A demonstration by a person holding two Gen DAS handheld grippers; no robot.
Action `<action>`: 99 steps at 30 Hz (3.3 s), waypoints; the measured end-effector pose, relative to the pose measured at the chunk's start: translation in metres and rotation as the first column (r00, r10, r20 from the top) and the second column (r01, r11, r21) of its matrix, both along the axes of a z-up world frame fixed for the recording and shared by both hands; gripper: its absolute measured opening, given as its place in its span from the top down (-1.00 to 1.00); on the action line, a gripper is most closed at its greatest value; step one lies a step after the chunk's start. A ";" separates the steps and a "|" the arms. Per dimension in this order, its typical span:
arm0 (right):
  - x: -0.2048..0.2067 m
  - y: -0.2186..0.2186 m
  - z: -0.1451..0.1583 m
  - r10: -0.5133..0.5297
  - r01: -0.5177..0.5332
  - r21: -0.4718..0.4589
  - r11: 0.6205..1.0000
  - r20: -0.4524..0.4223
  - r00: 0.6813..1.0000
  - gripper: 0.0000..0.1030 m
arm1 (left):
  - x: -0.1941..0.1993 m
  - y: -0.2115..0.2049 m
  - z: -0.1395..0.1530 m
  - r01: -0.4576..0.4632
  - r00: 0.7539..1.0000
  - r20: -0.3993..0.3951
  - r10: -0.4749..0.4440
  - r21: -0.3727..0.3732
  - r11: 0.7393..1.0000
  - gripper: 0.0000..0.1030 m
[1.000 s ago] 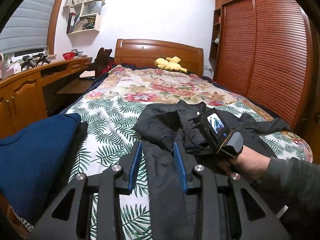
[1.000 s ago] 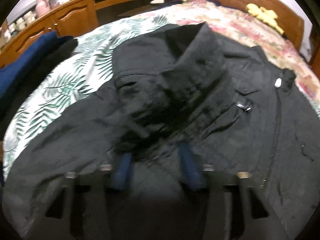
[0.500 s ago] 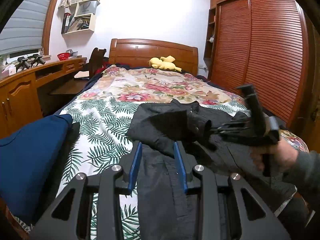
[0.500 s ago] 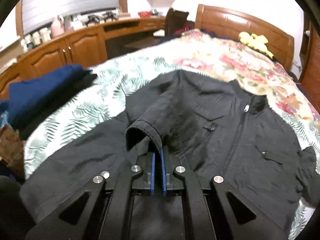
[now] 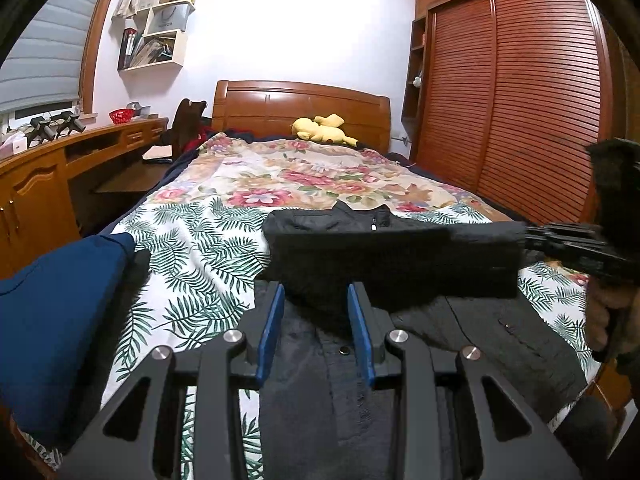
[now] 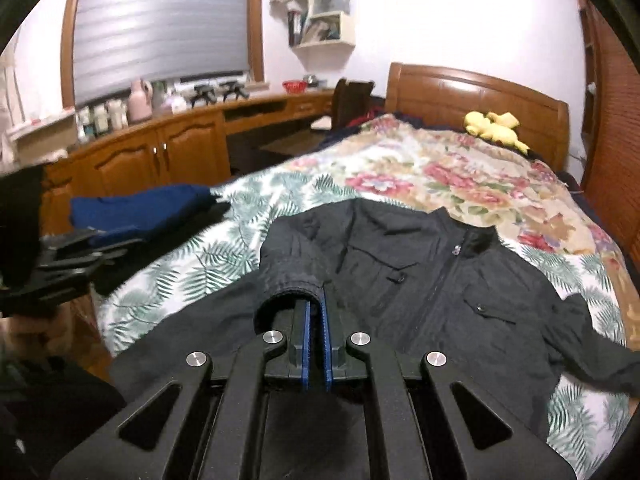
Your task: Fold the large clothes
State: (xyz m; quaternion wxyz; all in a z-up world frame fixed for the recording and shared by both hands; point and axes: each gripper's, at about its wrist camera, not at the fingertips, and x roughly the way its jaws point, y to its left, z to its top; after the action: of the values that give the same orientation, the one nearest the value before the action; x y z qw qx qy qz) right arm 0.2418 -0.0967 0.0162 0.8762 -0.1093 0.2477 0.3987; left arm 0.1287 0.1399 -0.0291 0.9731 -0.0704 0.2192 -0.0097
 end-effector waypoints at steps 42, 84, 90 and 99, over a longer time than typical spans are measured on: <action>0.031 -0.149 -0.107 -0.372 0.358 -0.185 0.915 -0.046 0.927 0.29 | 0.038 -0.168 0.005 0.251 0.966 0.051 -0.252 0.010 0.968 0.23; 0.244 -0.387 -0.121 -0.698 0.720 -0.083 0.689 -0.344 0.628 -0.16 | 0.092 -0.220 -0.032 0.290 0.950 -0.131 -0.284 0.025 0.957 0.23; 0.254 -0.410 -0.122 -0.704 0.775 -0.022 0.631 -0.434 0.561 -0.16 | 0.093 -0.217 -0.033 0.284 0.950 -0.141 -0.278 0.017 0.959 0.22; 0.274 -0.422 -0.114 -0.772 0.819 -0.078 0.569 -0.396 0.498 0.40 | 0.094 -0.219 -0.036 0.284 0.949 -0.152 -0.276 0.033 0.958 0.22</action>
State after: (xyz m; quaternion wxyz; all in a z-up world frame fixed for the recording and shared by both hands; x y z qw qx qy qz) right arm 0.5163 -0.5183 -0.0981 0.8977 0.1510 0.4132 -0.0229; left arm 0.2228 -0.0796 -0.0647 0.9448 -0.0126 0.2976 -0.1366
